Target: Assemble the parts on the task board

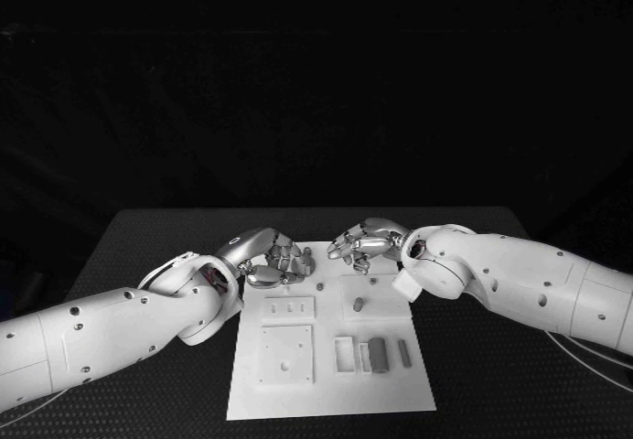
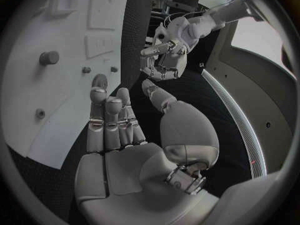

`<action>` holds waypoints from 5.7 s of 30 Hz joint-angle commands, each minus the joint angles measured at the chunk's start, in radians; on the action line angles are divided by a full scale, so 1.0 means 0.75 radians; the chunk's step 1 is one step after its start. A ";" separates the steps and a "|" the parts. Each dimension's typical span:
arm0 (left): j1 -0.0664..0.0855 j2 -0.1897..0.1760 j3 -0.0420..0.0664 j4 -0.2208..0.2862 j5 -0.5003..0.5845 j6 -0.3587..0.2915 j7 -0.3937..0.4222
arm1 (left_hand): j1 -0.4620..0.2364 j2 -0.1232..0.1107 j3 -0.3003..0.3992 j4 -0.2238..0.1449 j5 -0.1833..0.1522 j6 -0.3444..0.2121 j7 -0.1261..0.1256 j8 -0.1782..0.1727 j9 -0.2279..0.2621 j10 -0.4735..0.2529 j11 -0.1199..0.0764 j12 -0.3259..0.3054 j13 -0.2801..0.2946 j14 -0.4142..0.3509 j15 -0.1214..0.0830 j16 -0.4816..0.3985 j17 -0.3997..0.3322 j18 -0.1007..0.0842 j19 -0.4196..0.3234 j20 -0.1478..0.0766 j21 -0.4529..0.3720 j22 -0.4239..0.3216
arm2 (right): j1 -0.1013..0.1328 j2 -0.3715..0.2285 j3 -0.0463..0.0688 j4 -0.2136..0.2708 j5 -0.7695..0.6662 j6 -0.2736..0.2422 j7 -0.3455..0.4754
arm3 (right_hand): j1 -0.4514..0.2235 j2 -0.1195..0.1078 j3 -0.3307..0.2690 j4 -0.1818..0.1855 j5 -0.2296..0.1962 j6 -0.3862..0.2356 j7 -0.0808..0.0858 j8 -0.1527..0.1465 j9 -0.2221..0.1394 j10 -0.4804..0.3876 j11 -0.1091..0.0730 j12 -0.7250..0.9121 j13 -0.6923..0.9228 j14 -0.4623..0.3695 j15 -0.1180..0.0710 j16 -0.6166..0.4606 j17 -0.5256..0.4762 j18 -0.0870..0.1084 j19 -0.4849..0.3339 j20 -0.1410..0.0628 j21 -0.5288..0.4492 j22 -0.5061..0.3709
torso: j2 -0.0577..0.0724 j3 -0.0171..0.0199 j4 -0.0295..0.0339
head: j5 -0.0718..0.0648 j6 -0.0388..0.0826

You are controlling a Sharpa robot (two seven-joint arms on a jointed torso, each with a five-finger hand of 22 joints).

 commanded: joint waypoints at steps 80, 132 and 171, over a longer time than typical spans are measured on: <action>0.007 0.029 0.006 0.009 0.005 0.015 0.011 | -0.005 0.006 0.004 -0.001 -0.008 0.007 0.010 0.006 0.002 0.012 0.001 -0.007 -0.005 0.017 0.000 -0.006 -0.004 0.035 0.010 -0.002 -0.004 0.023 | -0.018 0.054 -0.030 0.006 0.152 0.139 0.013 | 0.037 0.146 -0.012 -0.049 -0.005 0.156 -0.048 0.139 0.035 0.032 -0.064 0.101 -0.037 0.012 -0.062 0.036 -0.014 0.058 0.007 -0.015 0.040 0.027 | 0.000 -0.0018 -0.0010 | -0.006 -0.004; 0.007 0.024 0.005 0.018 0.036 -0.012 0.067 | -0.022 -0.114 -0.043 -0.017 -0.018 -0.247 0.022 -0.118 -0.055 -0.031 0.018 -0.032 -0.025 -0.018 0.023 -0.038 -0.026 0.034 -0.018 0.022 -0.064 0.013 | -0.032 0.057 -0.030 -0.037 0.289 0.200 0.028 | 0.149 0.223 0.002 -0.069 -0.005 0.202 -0.073 0.185 0.095 0.071 -0.087 0.129 -0.039 0.034 -0.081 0.068 0.003 0.058 0.008 -0.023 0.081 0.030 | 0.001 -0.0014 -0.0011 | -0.013 -0.001; 0.007 0.027 0.005 0.024 0.081 -0.014 0.384 | 0.096 -0.051 -0.033 -0.075 -0.045 -0.157 0.030 -0.032 -0.020 -0.066 0.032 -0.064 -0.054 -0.057 0.041 -0.059 -0.043 0.022 -0.049 0.037 -0.114 0.023 | -0.032 0.060 -0.022 -0.219 0.425 0.816 0.118 | 0.151 0.222 0.000 -0.070 -0.005 0.201 -0.074 0.188 0.104 0.073 -0.088 0.131 -0.039 0.035 -0.083 0.071 0.005 0.058 0.008 -0.025 0.086 0.030 | 0.001 -0.0014 -0.0008 | -0.039 0.005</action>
